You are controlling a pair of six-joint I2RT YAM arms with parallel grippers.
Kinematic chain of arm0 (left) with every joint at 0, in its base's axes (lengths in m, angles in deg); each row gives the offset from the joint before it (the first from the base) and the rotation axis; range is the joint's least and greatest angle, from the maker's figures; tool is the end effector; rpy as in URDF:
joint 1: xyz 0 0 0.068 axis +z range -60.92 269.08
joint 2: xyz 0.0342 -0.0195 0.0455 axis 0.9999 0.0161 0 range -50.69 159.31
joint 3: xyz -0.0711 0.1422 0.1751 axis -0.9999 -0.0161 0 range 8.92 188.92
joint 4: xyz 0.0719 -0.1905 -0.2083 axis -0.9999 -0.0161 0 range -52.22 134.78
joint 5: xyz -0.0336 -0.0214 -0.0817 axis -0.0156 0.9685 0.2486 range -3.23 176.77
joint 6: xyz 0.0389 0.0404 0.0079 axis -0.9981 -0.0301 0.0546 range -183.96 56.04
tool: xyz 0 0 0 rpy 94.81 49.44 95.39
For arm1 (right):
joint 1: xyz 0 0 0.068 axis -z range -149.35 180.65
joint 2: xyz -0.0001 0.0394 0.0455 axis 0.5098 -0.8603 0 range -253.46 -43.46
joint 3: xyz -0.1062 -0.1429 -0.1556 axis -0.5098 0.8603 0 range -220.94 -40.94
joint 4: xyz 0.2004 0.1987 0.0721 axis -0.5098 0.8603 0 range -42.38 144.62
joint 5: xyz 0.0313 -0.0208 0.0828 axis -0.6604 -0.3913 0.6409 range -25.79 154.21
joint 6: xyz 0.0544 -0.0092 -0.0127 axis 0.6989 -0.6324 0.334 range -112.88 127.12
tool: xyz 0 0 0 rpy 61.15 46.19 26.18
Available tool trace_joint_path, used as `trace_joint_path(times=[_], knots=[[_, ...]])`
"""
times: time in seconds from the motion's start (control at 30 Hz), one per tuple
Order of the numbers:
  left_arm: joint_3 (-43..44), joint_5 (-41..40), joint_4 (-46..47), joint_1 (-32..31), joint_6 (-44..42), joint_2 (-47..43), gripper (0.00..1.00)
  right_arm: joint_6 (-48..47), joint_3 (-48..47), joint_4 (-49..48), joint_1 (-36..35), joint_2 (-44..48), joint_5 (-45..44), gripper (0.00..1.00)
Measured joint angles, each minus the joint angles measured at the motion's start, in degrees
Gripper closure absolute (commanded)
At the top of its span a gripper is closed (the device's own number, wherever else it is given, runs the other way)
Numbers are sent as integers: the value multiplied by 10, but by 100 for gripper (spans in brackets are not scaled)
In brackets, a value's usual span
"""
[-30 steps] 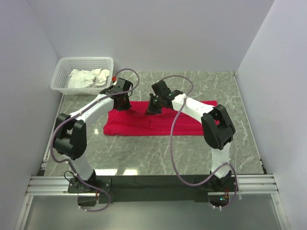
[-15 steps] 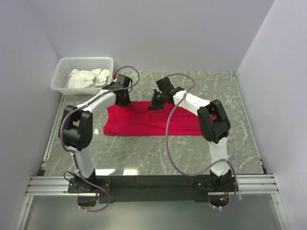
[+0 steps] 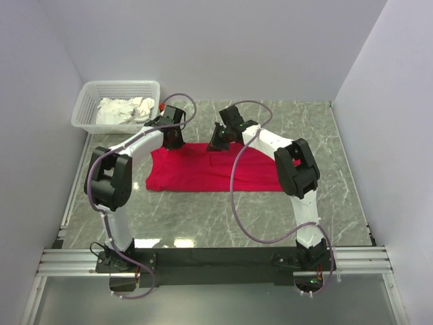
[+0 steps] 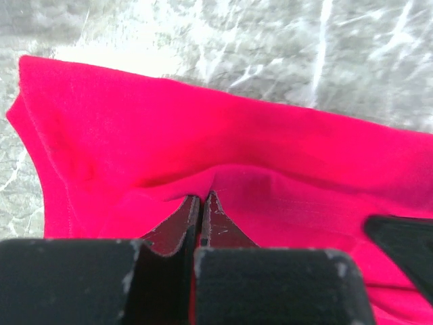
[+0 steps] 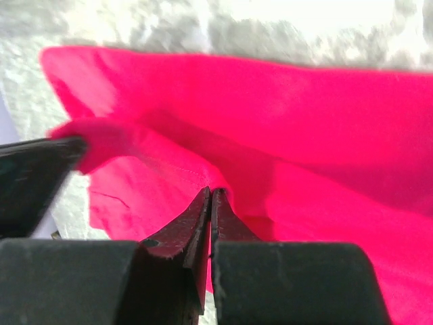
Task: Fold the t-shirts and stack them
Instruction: Fold the tshirt
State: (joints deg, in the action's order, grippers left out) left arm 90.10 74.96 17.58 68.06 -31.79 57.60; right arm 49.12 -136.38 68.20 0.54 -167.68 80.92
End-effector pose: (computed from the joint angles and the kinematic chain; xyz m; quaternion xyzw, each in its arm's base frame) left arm 0.4047 -0.1468 0.1641 -0.1234 0.9393 -0.0488 0.3164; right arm 0.4194 0.2565 0.1351 0.0459 0.9281 0.3124 0.1976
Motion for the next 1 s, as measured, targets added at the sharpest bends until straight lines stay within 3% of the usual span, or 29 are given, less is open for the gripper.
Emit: trace_joint_path(times=[0.17,0.33,0.57,0.6,0.7,0.83,1.0], knots=[[0,2,0,3,2,29,96,-5,-10,-4,2,-8,1,94],[-2,5,0,5,6,44,88,-7,-10,-4,5,-27,2,88],[-6,-1,0,6,20,39,49,-28,-9,3,7,-31,-21,61],[-10,-3,-2,6,22,34,39,-34,-8,7,8,-29,-27,57],[-37,-14,-12,6,31,-9,22,-63,9,26,9,-2,-59,53],[-94,-27,-27,6,54,-126,24,-111,72,47,10,86,-98,53],[-203,-28,-23,7,94,-266,55,-146,184,54,2,217,-117,58]])
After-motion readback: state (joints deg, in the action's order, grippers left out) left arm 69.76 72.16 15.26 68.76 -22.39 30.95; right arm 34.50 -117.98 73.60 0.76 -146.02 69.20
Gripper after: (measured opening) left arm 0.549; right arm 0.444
